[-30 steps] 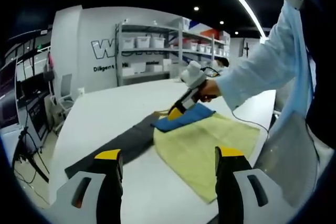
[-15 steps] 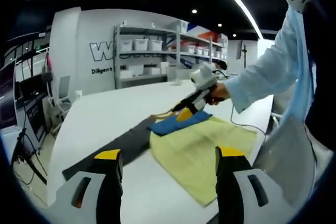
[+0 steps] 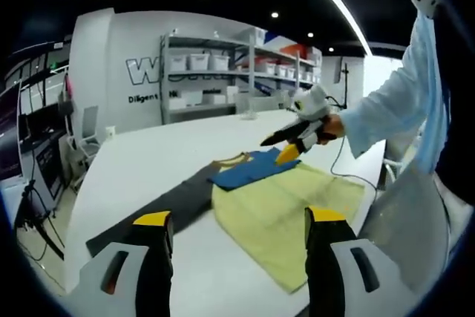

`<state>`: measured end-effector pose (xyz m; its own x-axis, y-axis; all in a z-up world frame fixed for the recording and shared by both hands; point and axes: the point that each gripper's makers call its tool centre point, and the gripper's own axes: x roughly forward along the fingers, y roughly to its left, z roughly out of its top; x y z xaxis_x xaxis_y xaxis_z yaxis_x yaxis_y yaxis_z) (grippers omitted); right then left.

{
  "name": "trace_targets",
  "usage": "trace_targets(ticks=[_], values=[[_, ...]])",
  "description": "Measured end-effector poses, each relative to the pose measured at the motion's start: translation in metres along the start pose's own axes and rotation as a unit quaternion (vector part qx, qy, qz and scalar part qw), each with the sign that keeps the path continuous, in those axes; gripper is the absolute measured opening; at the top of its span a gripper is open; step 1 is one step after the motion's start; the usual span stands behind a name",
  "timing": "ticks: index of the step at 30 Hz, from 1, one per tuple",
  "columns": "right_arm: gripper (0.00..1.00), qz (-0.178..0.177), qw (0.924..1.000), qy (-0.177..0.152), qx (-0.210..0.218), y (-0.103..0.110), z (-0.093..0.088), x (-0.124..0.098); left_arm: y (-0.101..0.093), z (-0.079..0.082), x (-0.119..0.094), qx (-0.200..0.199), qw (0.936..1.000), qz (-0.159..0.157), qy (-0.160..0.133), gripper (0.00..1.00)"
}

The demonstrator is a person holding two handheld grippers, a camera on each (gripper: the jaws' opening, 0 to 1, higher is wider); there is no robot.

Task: Fold the garment on the visible template until the final outline fits inside the template.

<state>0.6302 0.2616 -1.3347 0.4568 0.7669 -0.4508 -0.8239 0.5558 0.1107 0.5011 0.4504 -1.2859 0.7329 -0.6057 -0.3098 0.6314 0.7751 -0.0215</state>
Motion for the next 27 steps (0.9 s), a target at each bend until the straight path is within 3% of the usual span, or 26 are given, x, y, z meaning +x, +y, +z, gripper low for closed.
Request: trace_targets(ticks=[27], values=[[0.88, -0.046, 0.9966, -0.066, 0.018, 0.02, -0.005, -0.095, 0.01, 0.001, 0.003, 0.001, 1.0, 0.005, 0.005, 0.7]])
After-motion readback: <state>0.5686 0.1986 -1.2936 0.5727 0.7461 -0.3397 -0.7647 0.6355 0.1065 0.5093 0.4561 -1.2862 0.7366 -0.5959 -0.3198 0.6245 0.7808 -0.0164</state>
